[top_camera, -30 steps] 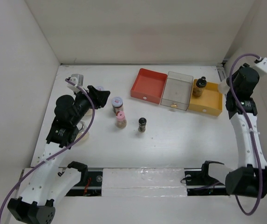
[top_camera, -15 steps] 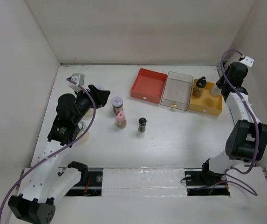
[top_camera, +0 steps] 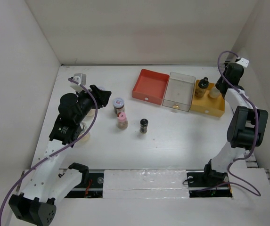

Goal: Organize the condiment bottles

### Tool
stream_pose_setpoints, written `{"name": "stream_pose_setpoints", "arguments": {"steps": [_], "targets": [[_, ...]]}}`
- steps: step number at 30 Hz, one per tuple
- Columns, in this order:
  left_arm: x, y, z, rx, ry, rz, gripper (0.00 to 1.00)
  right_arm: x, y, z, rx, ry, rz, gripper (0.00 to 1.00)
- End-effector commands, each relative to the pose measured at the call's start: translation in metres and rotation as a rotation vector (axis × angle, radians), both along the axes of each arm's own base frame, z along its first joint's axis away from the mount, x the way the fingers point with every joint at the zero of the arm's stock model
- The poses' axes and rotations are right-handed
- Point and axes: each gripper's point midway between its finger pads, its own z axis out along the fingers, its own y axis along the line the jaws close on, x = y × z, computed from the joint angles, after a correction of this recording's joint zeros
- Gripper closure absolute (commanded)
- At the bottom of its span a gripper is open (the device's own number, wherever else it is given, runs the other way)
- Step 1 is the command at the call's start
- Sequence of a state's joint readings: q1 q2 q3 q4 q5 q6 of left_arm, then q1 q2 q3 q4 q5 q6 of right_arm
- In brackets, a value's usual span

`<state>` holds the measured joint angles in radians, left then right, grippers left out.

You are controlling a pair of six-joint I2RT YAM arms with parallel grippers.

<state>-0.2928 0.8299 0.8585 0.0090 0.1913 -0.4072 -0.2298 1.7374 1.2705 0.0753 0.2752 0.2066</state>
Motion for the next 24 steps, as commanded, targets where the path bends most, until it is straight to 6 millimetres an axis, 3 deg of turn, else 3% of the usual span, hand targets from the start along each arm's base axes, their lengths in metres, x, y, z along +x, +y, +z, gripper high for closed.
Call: {"name": "stream_pose_setpoints", "arguments": {"steps": [1, 9, 15, 17, 21, 22, 24], "targets": [[0.003, 0.001, 0.006, 0.004, -0.033, 0.009, 0.55, 0.024, -0.012, 0.067, -0.066, -0.194, -0.006, 0.77], [0.003, 0.001, 0.006, 0.004, -0.033, 0.009, 0.55, 0.028, -0.007, 0.043, -0.039, -0.156, 0.018, 0.74], [0.003, 0.001, 0.006, 0.004, -0.033, 0.009, 0.55, 0.027, -0.007, 0.038, -0.037, -0.145, 0.018, 0.5], [0.003, 0.001, 0.006, 0.004, -0.033, 0.009, 0.55, 0.026, -0.007, 0.044, -0.039, -0.155, 0.018, 0.49], [0.003, 0.001, 0.006, 0.004, -0.033, 0.009, 0.55, 0.019, 0.006, 0.076, -0.041, -0.201, 0.055, 0.47], [0.003, 0.001, 0.006, 0.004, -0.033, 0.009, 0.55, 0.012, 0.009, 0.102, -0.052, -0.251, 0.065, 0.45], [0.003, 0.001, 0.006, 0.004, -0.033, 0.009, 0.55, 0.005, 0.032, 0.133, -0.059, -0.308, 0.111, 0.42]]}}
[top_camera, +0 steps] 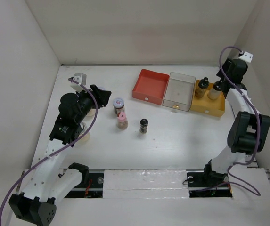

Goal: Organize the condiment bottles

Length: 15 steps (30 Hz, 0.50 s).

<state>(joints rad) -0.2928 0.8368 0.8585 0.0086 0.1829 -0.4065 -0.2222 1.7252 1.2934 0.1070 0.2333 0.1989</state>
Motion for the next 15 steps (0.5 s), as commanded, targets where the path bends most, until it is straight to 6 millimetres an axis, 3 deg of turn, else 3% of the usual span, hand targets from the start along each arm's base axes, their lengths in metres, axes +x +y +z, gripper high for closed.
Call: {"name": "stream_pose_setpoints", "arguments": {"steps": [1, 2, 3, 4, 5, 6, 7, 9, 10, 11, 12, 13, 14, 15], "targets": [[0.0, 0.001, 0.012, -0.002, -0.048, 0.001, 0.55, -0.019, 0.036, 0.139, -0.063, -0.3, 0.097, 0.39], [0.0, 0.001, 0.012, -0.002, -0.048, 0.001, 0.55, -0.025, 0.048, 0.151, -0.064, -0.325, 0.131, 0.37], [0.0, 0.001, 0.012, -0.002, -0.048, 0.001, 0.55, -0.029, 0.076, 0.167, -0.058, -0.361, 0.215, 0.36], [0.0, 0.001, 0.012, -0.002, -0.048, 0.001, 0.55, -0.034, 0.095, 0.169, -0.05, -0.37, 0.28, 0.36], [-0.002, 0.002, 0.014, -0.004, -0.057, 0.001, 0.55, -0.045, 0.118, 0.189, -0.051, -0.424, 0.359, 0.36], [-0.003, 0.002, 0.012, -0.002, -0.048, 0.001, 0.55, -0.05, 0.149, 0.197, -0.042, -0.453, 0.486, 0.36], [-0.003, 0.005, 0.015, -0.004, -0.059, 0.017, 0.55, -0.055, 0.193, 0.197, -0.022, -0.465, 0.606, 0.38], [-0.004, 0.011, 0.013, -0.007, -0.042, 0.05, 0.55, -0.064, 0.247, 0.182, -0.015, -0.445, 0.767, 0.49], [-0.004, 0.018, 0.019, -0.016, -0.054, 0.095, 0.55, -0.074, 0.294, 0.178, -0.001, -0.439, 0.872, 0.55], [-0.004, 0.023, 0.022, -0.026, -0.06, 0.124, 0.55, -0.077, 0.313, 0.164, -0.008, -0.403, 0.906, 0.6], [-0.005, 0.028, 0.022, -0.042, -0.048, 0.156, 0.58, -0.074, 0.331, 0.15, -0.035, -0.36, 0.935, 0.73], [-0.006, 0.037, 0.028, -0.055, -0.066, 0.205, 0.63, -0.074, 0.344, 0.135, -0.038, -0.308, 0.944, 0.79], [-0.008, 0.041, 0.028, -0.061, -0.06, 0.226, 0.64, -0.083, 0.374, 0.126, -0.026, -0.28, 1.01, 0.82], [-0.008, 0.044, 0.03, -0.069, -0.058, 0.248, 0.67, -0.085, 0.39, 0.121, -0.029, -0.265, 1.054, 0.83]]}}
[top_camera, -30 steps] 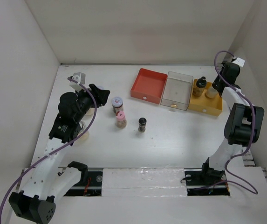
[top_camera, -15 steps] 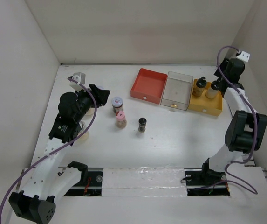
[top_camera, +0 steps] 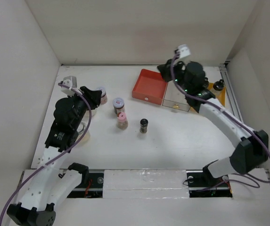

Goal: Organize the condiment bottles

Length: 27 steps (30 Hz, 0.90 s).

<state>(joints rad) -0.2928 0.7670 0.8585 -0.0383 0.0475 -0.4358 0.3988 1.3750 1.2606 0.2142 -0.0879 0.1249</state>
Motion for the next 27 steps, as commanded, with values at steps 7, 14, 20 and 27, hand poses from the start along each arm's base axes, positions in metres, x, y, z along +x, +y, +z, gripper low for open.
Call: {"name": "stream_pose_setpoints", "arguments": {"steps": [7, 14, 20, 27], "targets": [[-0.015, 0.051, 0.031, -0.083, -0.077, 0.266, 0.5, -0.022, 0.164, -0.117, -0.247, 0.224, 0.353, 0.29], [-0.014, 0.039, 0.031, -0.065, -0.08, 0.201, 0.36, -0.018, 0.227, -0.178, -0.445, 0.334, 0.346, 0.07], [-0.015, 0.036, 0.033, -0.069, -0.088, 0.182, 0.36, -0.011, 0.236, -0.223, -0.509, 0.407, 0.338, 0.06], [-0.013, 0.032, 0.033, -0.07, -0.087, 0.164, 0.35, -0.001, 0.234, -0.242, -0.528, 0.428, 0.287, 0.09]]}}
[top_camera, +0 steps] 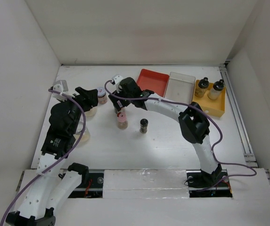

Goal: Organize the condiment bottles

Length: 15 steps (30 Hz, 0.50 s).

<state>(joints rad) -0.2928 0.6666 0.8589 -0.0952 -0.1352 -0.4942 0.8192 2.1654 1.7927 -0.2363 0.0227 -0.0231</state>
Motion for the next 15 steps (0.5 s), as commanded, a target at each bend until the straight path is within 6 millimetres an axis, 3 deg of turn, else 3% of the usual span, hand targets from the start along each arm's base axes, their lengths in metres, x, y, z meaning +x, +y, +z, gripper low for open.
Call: {"name": "stream_pose_setpoints", "arguments": {"steps": [1, 5, 7, 12, 15], "targets": [[0.001, -0.003, 0.018, -0.006, -0.055, -0.021, 0.35, 0.012, 0.002, 0.023, 0.02, -0.057, -0.033, 0.09], [0.002, -0.006, 0.015, -0.003, -0.046, -0.031, 0.35, 0.006, 0.009, 0.007, 0.024, -0.013, 0.004, 0.1], [0.002, -0.006, 0.015, 0.006, -0.048, -0.031, 0.35, 0.007, 0.01, 0.009, 0.031, -0.019, 0.004, 0.15], [0.002, -0.005, 0.015, 0.006, -0.048, -0.031, 0.34, 0.009, 0.01, 0.0, 0.025, -0.012, -0.01, 0.3], [0.002, -0.005, 0.015, 0.006, -0.048, -0.031, 0.34, 0.009, 0.01, 0.0, 0.025, -0.012, -0.01, 0.46]]}}
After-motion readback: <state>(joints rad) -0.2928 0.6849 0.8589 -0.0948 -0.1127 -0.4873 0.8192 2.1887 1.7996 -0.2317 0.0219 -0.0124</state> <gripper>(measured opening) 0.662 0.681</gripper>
